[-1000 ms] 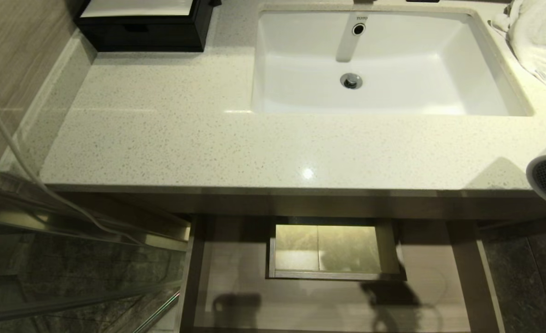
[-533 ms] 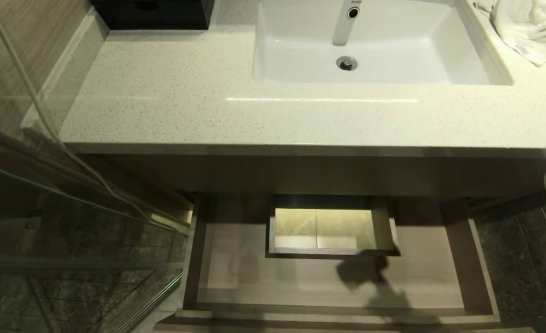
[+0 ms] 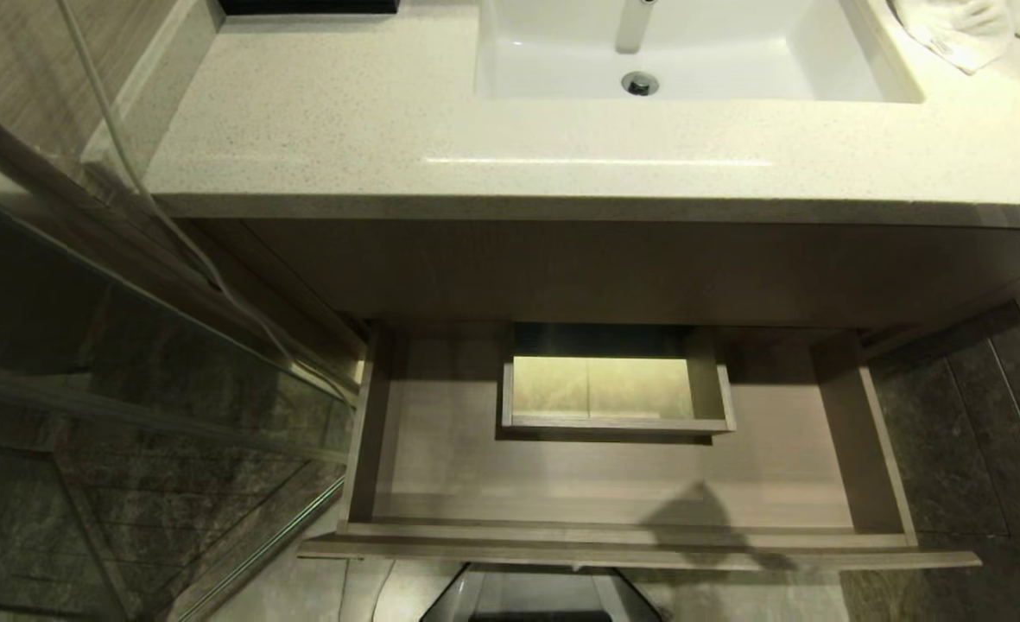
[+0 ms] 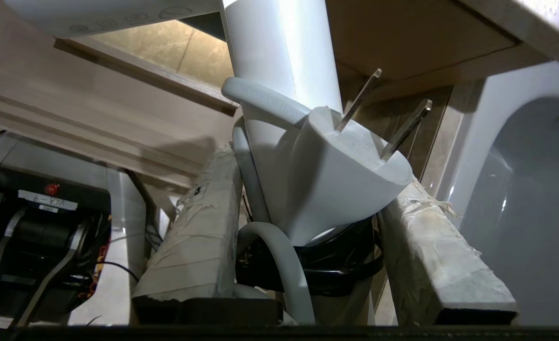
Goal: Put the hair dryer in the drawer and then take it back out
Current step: Put it into the drawer
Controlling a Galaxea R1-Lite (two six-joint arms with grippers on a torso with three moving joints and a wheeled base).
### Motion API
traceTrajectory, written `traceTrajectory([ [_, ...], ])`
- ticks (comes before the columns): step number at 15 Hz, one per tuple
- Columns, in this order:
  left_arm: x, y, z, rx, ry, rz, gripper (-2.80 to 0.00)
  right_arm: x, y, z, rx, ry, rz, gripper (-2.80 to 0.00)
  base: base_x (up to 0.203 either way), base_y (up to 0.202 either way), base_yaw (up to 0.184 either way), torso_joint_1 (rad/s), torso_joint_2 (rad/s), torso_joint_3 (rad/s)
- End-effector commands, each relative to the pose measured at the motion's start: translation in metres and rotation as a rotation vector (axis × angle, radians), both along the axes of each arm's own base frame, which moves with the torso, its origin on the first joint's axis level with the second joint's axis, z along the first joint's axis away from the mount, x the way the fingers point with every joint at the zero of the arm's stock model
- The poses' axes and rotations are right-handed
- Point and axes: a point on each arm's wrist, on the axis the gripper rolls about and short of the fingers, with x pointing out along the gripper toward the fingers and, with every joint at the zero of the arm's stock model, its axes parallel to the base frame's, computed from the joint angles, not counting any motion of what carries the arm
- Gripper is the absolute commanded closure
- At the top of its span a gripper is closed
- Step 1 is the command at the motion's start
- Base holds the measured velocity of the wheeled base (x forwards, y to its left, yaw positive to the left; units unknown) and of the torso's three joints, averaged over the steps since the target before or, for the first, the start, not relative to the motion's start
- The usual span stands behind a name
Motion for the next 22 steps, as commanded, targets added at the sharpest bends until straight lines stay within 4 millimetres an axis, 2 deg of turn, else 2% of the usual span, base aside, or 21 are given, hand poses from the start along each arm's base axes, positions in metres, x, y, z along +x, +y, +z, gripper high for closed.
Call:
traceTrajectory([
  [1,0.0,0.0,0.0,-0.001,0.0,0.0,0.0,-0.001,0.0,-0.001,0.01,0.001,-0.003,0.0,0.0,0.0,0.0,-0.256,-0.05,-0.3],
  [4,0.0,0.0,0.0,-0.001,0.0,0.001,0.0,-0.001,0.0,-0.001,0.045,-0.012,-0.014,0.0,0.0,0.0,0.0,-0.189,-0.02,-0.182],
  [7,0.0,0.0,0.0,-0.001,0.0,0.0,0.0,-0.001,0.0,-0.003,0.052,-0.009,-0.019,0.0,0.0,0.0,0.0,-0.209,0.32,0.097],
  [22,0.0,0.0,0.0,-0.001,0.0,0.0,0.0,0.001,0.0,-0.012,0.053,-0.008,-0.025,0.0,0.0,0.0,0.0,-0.286,0.49,0.197],
])
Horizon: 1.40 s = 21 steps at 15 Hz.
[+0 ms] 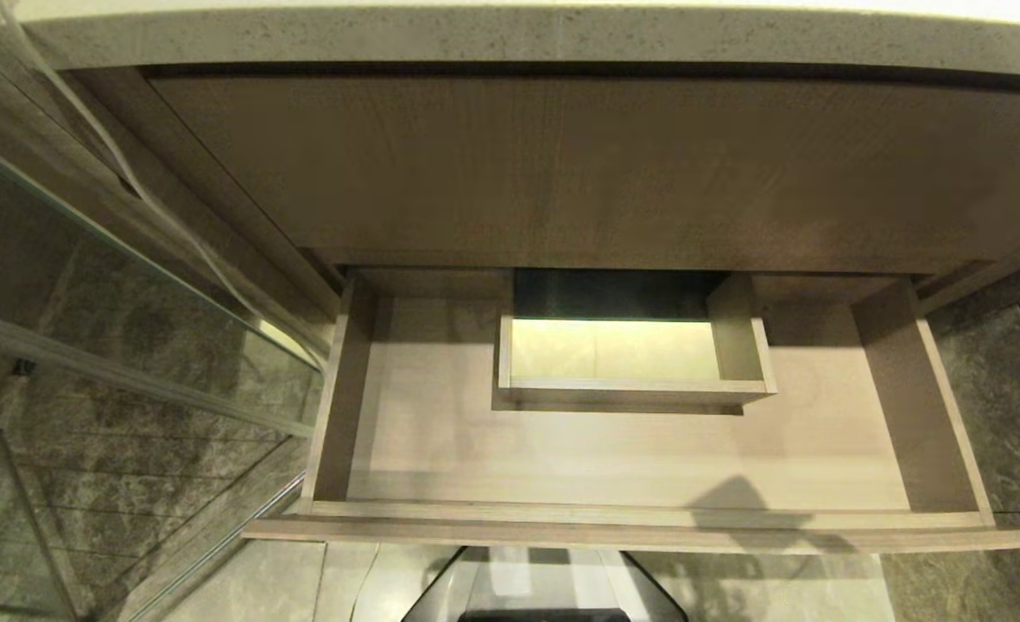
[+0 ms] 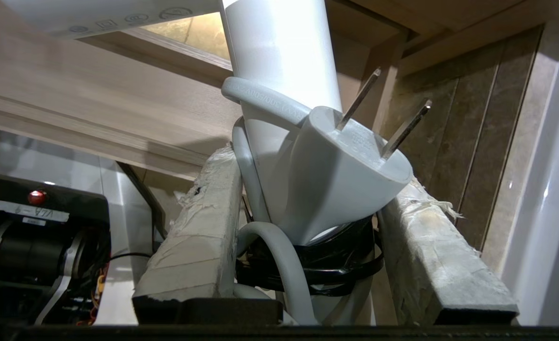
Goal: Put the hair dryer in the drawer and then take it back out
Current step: Put it into the drawer
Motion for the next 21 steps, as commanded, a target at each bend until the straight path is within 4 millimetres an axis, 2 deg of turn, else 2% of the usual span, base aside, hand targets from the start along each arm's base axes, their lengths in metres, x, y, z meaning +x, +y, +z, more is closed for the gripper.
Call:
traceTrajectory([
  [1,0.0,0.0,0.0,-0.001,0.001,0.001,0.0,0.0,0.0,-0.002,-0.002,0.007,0.0,0.0,0.0,0.0,0.0,-0.319,0.51,0.182],
  [6,0.0,0.0,0.0,-0.001,0.0,0.001,0.0,0.001,0.0,-0.005,0.002,0.017,-0.007,0.0,0.0,0.0,0.0,-0.302,0.43,0.148],
  [14,0.0,0.0,0.0,-0.001,0.001,-0.001,0.0,0.018,-0.002,-0.009,0.042,0.07,-0.054,0.0,0.0,0.0,0.0,-0.068,0.37,0.3],
  [21,0.0,0.0,0.0,-0.001,0.0,0.001,0.0,0.059,-0.005,-0.001,0.105,0.167,-0.076,0.0,0.0,0.0,0.0,0.048,0.21,0.268],
])
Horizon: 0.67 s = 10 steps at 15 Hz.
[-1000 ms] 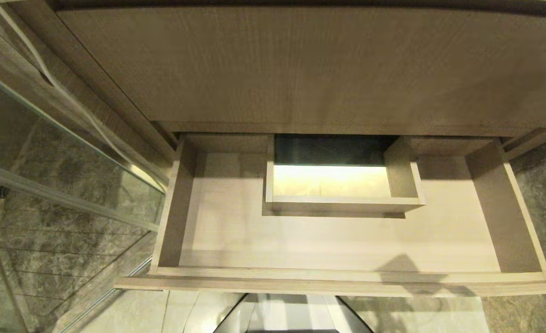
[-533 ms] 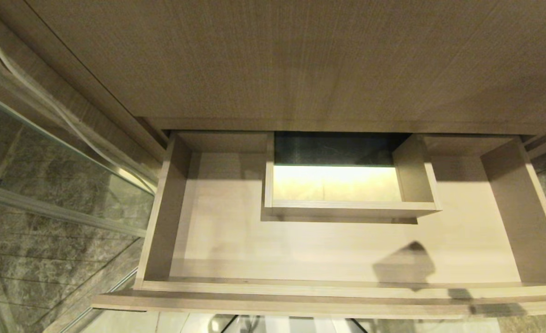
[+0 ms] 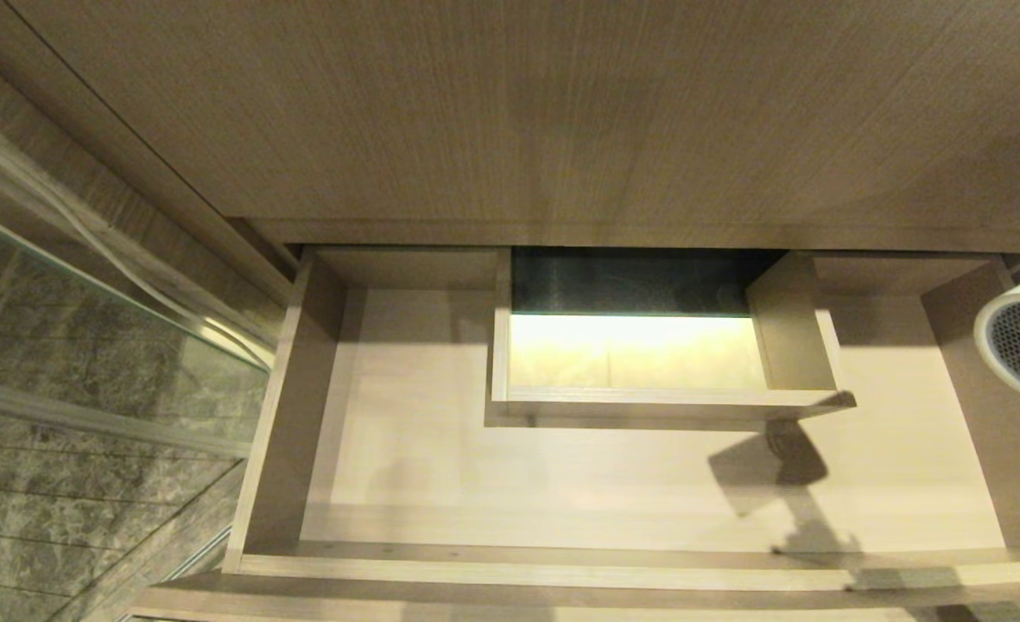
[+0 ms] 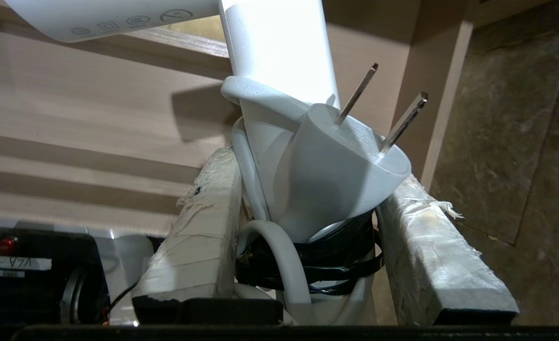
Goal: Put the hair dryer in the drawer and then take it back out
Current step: Put it into the drawer
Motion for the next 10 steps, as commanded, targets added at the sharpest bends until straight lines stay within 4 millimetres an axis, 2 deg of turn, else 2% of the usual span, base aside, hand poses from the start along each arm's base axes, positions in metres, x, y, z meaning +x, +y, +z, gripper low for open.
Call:
traceTrajectory([
  [1,0.0,0.0,0.0,-0.001,0.0,0.0,0.0,0.019,-0.002,-0.001,0.007,0.063,-0.003,0.0,0.0,0.0,0.0,0.077,0.06,0.107],
  [10,0.0,0.0,0.0,-0.001,0.0,0.0,0.0,0.044,-0.004,-0.014,0.021,0.194,-0.009,0.0,0.0,0.0,0.0,0.033,0.02,0.05],
])
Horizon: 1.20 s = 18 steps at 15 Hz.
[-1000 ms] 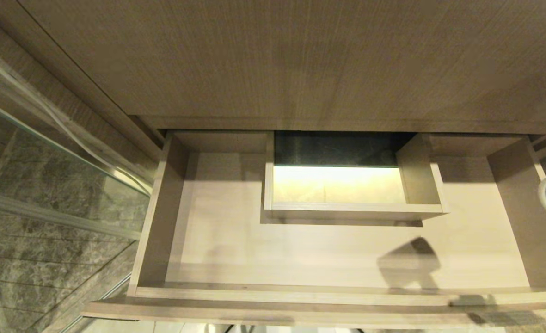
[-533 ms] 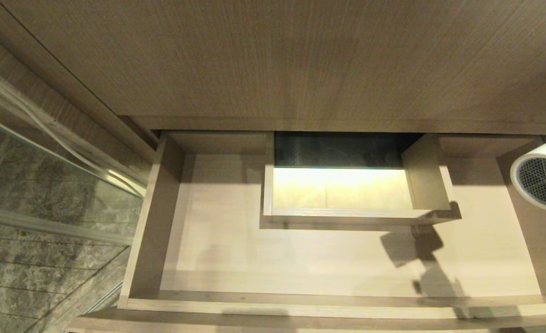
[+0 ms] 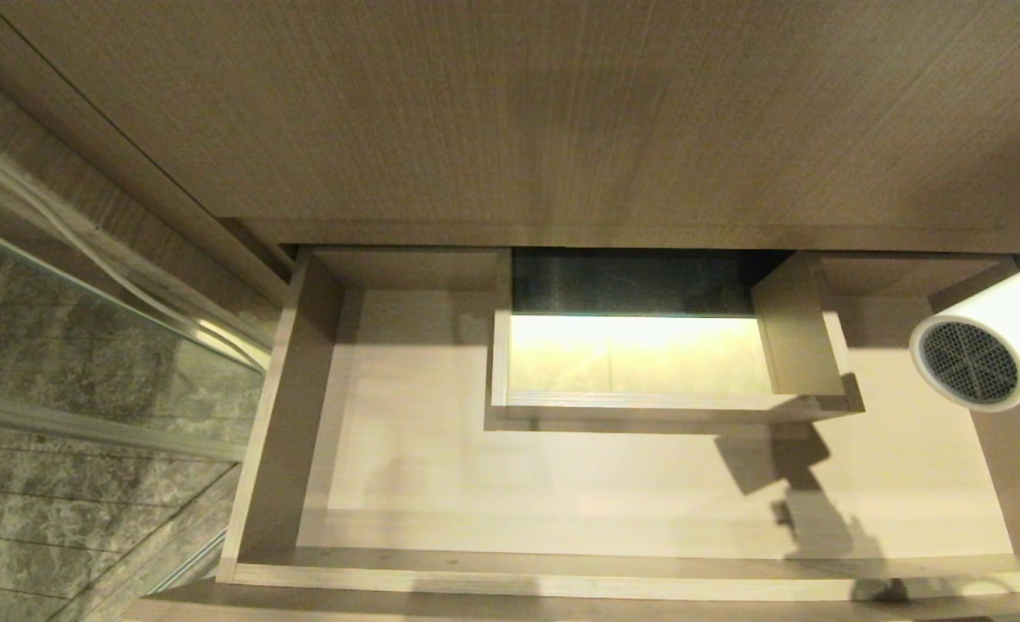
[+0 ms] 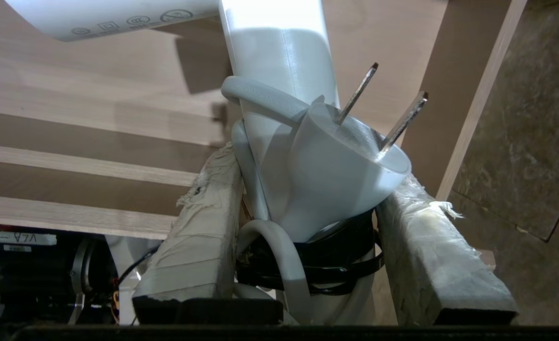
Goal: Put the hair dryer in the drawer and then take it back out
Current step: Put it into the drawer
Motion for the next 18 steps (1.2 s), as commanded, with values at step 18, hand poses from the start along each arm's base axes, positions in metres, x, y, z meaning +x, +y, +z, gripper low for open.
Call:
traceTrajectory([
  [18,0.0,0.0,0.0,0.0,0.0,0.0,0.0,0.143,-0.068,-0.089,0.048,0.3,-0.268,0.0,0.0,0.0,0.0,0.0,0.0,0.0],
])
